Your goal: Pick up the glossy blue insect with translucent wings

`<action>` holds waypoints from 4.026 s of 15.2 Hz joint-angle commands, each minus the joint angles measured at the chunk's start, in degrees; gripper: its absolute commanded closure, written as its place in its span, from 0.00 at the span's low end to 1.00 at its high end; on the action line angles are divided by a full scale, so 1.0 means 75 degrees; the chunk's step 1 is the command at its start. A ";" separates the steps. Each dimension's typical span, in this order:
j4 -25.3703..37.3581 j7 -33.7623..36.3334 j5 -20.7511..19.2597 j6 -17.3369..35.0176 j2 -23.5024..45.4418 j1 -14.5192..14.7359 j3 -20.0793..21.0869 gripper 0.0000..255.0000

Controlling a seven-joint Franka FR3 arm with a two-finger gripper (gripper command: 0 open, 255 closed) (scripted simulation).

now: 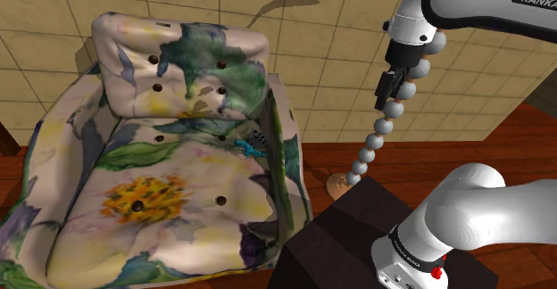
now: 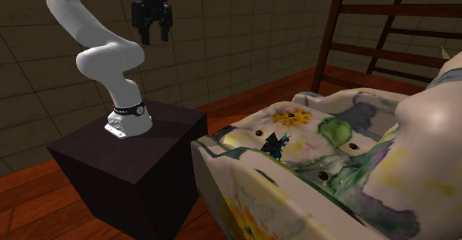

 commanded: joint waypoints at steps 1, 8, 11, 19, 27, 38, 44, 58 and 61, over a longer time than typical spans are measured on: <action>0.0000 0.0000 0.0000 0.0000 0.0000 0.0000 0.0000 0.00; -0.0555 -0.0404 0.0017 0.2095 0.1182 0.0274 -0.0201 0.00; -0.0627 -0.0591 0.0050 0.2970 0.1832 0.0396 -0.0270 0.00; -0.0335 -0.1158 0.0259 0.5099 0.3852 0.0736 -0.0394 0.00; 0.0615 -0.1853 0.0683 0.6736 0.6053 0.1023 -0.0356 0.00; 0.2865 -0.2772 0.1227 0.7991 0.9041 0.1154 0.0068 0.00; 0.3776 -0.2991 0.1286 0.8304 1.0103 0.1171 0.0240 0.00; 0.3748 -0.3022 0.1310 0.8731 1.0502 0.1159 0.0258 1.00; 0.3788 -0.3020 0.1309 0.8709 1.0520 0.1160 0.0258 1.00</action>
